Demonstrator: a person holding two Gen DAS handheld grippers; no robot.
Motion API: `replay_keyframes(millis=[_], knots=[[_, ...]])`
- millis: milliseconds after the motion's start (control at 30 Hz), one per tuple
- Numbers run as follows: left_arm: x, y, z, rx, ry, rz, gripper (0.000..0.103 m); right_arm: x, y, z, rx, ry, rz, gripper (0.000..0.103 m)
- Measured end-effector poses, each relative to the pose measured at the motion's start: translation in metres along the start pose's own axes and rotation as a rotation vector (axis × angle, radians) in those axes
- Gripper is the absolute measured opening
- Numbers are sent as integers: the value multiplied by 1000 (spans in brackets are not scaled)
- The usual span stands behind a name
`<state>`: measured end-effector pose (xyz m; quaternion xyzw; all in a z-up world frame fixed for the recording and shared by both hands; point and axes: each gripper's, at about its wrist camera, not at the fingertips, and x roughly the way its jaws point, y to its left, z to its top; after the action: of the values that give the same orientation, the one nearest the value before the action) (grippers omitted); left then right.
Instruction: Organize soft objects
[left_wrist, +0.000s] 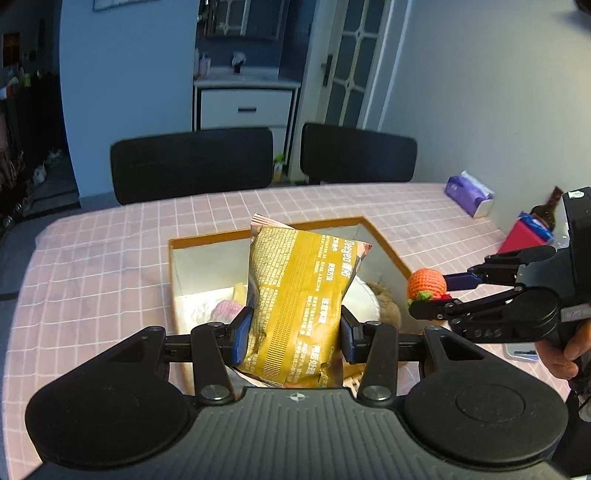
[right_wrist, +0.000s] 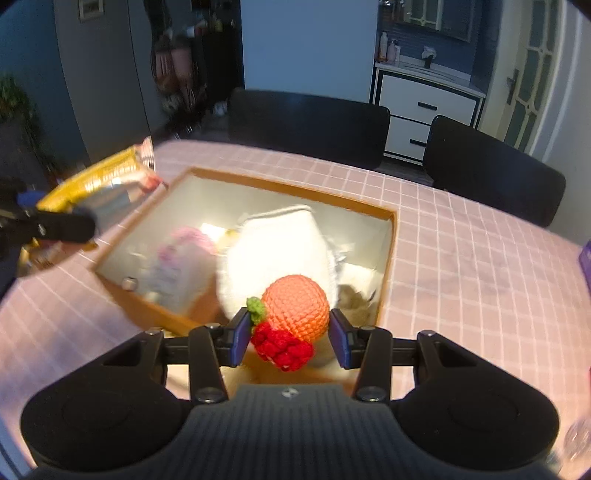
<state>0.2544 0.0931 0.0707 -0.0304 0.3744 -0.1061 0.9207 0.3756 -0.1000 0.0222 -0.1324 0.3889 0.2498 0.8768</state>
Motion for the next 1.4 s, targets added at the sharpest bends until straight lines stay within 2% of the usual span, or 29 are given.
replay_keyframes(millis=[167, 367, 667, 733, 833, 1033, 1200, 1300, 1400], knots=[[60, 12, 18, -61, 113, 3, 53, 44, -14, 19, -72, 48, -66, 45], [111, 30, 25, -114, 203, 43, 53, 78, -26, 36, -108, 77, -87, 45], [149, 46, 22, -169, 274, 116, 54, 94, -20, 35, -213, 74, -128, 45], [153, 47, 22, -164, 278, 117, 55, 94, -20, 35, -215, 71, -121, 48], [152, 45, 22, -146, 259, 132, 59, 91, -19, 37, -212, 57, -118, 54], [127, 39, 30, -104, 176, 139, 71, 83, -14, 39, -197, 50, -129, 59], [96, 32, 33, -96, 111, 109, 71, 67, -12, 42, -144, 47, -117, 69], [74, 25, 34, -79, 53, 86, 71, 50, -10, 43, -107, 47, -108, 70], [52, 12, 33, -41, -3, 98, 71, 28, -6, 45, -60, 43, -93, 72]])
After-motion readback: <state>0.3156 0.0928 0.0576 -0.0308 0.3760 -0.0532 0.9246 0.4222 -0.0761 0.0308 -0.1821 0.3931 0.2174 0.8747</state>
